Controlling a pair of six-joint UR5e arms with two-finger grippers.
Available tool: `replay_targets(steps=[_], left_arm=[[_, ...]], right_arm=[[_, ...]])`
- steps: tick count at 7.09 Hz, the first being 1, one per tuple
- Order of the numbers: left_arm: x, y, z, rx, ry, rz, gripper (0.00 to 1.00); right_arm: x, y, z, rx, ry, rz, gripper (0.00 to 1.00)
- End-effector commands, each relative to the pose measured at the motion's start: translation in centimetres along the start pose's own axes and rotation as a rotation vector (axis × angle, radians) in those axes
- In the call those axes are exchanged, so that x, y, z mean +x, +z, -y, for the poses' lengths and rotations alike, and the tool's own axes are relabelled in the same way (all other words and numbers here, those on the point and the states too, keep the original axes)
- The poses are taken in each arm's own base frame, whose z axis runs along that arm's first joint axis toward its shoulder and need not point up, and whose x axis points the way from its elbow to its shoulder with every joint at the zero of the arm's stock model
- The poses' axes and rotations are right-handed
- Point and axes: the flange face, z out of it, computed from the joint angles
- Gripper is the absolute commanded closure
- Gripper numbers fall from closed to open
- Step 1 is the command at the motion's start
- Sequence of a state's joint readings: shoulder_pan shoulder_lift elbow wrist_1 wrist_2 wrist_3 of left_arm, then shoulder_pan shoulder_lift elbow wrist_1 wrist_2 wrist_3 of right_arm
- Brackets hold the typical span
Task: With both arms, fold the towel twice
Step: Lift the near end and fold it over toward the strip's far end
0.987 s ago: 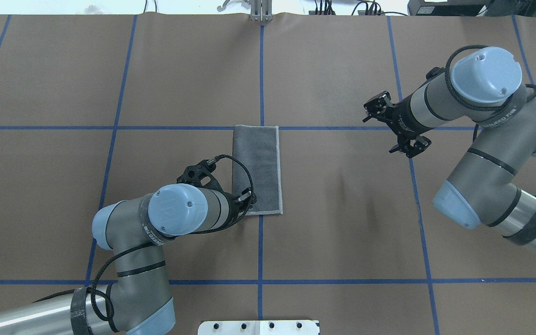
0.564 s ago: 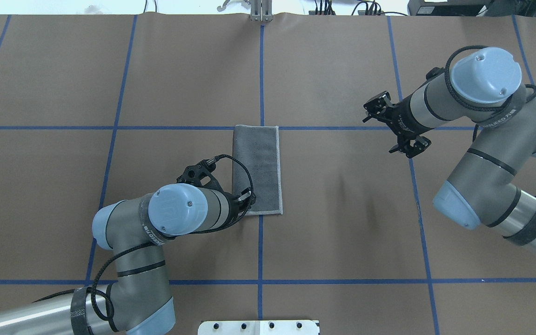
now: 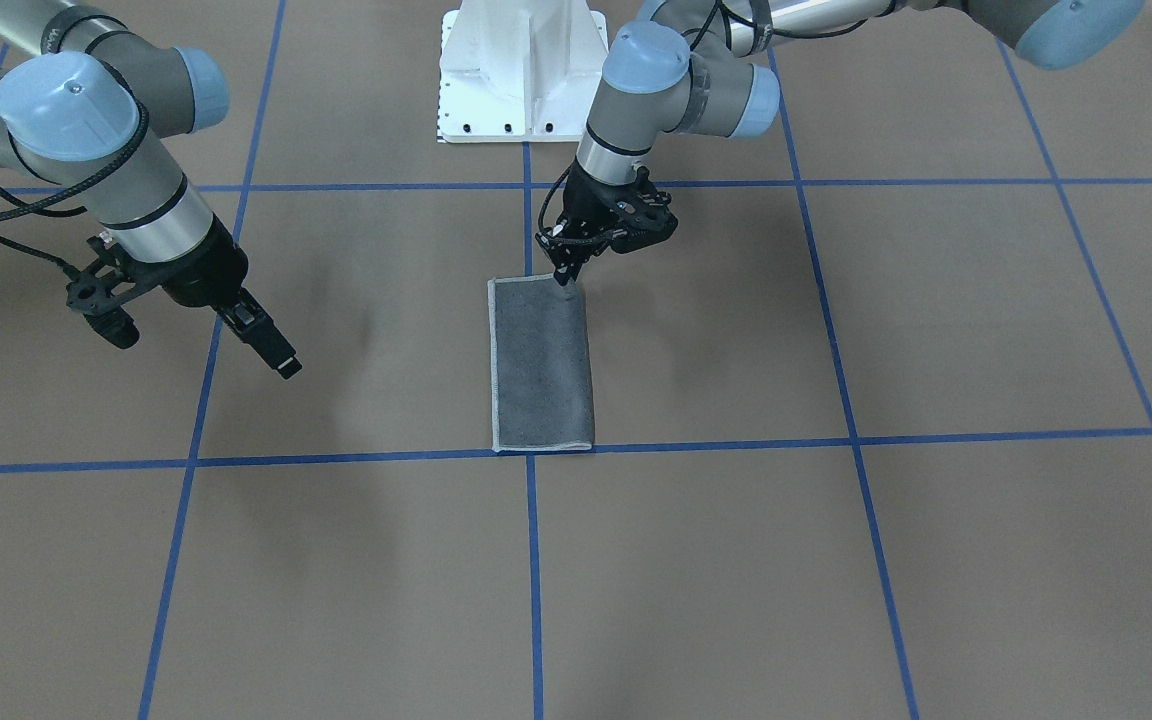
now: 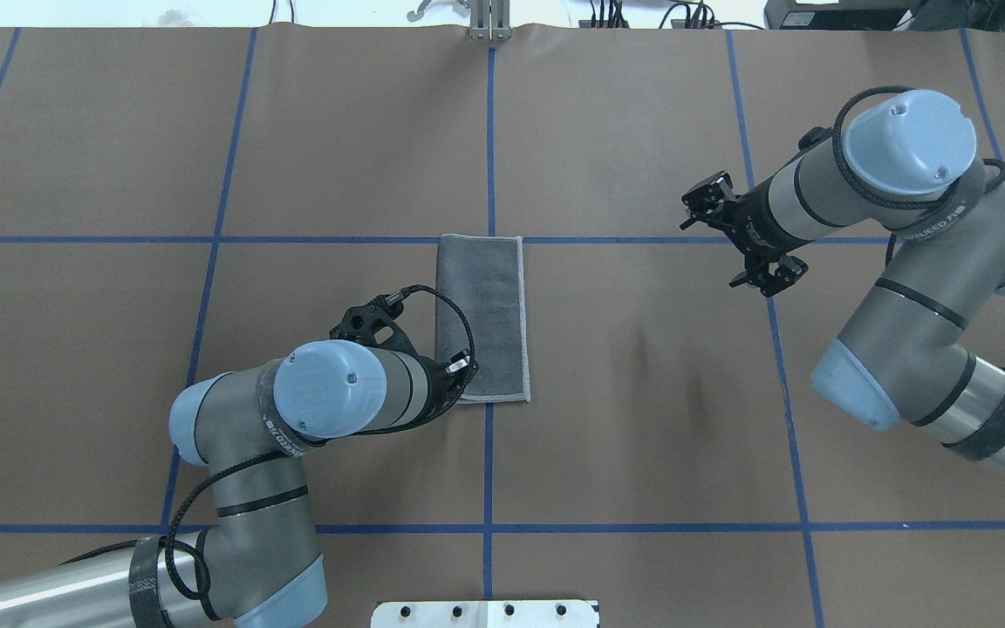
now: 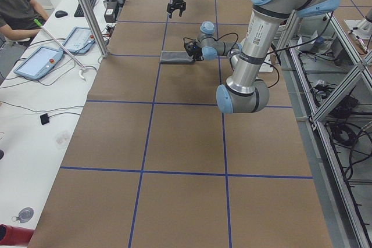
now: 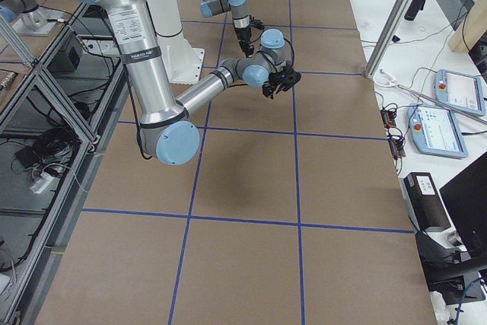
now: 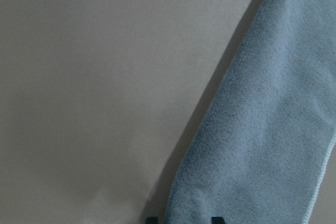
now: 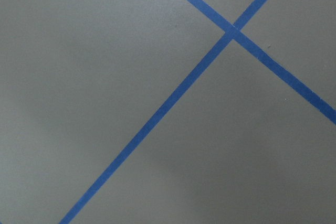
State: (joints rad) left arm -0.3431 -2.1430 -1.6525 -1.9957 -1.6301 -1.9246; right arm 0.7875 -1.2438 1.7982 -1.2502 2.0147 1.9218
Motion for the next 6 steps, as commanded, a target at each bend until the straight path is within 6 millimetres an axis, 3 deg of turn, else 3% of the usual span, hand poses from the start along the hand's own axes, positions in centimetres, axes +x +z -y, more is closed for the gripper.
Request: replay_targets(steps=[1, 3, 5, 6], left_arm=[[0.2, -0.3, 0.0, -0.002, 0.0, -0.005, 1.0], [1.1, -1.9, 0.2, -0.007, -0.002, -0.036, 1.0], [5.2, -4.4, 4.4, 0.044, -0.032, -0.101, 1.0], [6.7, -4.7, 5.9, 0.067, -0.044, -0.116, 1.0]], right_arm=[[0.0, 0.1, 0.0, 0.0, 0.0, -0.001, 0.0], [-0.1, -0.1, 0.0, -0.001, 0.0, 0.002, 0.0], [0.0, -0.3, 0.5, 0.002, 0.002, 0.002, 0.0], [0.2, -0.3, 0.7, 0.004, 0.004, -0.001, 0.0]])
